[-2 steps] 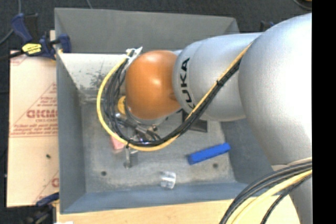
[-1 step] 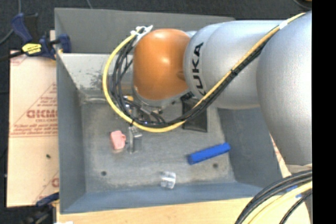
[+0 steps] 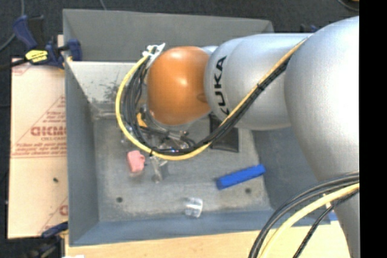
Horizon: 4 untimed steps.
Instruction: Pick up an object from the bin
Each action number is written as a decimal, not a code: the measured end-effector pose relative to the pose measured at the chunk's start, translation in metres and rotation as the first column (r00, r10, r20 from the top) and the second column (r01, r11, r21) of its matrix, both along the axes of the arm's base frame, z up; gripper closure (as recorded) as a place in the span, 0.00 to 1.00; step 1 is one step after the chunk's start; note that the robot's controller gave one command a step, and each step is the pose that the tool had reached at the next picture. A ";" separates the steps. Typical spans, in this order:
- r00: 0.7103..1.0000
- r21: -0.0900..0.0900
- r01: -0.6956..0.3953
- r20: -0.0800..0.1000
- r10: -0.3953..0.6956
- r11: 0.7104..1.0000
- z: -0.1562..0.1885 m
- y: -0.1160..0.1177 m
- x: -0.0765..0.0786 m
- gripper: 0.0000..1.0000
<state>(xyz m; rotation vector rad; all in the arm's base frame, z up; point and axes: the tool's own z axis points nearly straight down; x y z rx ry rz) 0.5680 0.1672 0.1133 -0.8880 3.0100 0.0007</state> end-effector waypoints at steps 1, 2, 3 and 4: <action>0.999 0.004 -0.040 0.009 0.040 0.999 -0.043 -0.011 0.009 0.00; 0.957 0.001 -0.291 0.006 0.291 0.957 -0.042 0.019 0.027 1.00; 0.957 0.001 -0.291 0.005 0.291 0.957 -0.042 0.019 0.027 1.00; 0.957 0.002 -0.290 0.003 0.290 0.957 -0.039 0.019 0.026 1.00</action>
Offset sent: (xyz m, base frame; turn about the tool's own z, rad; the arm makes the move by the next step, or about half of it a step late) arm 0.0257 0.0192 -0.0433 -0.2998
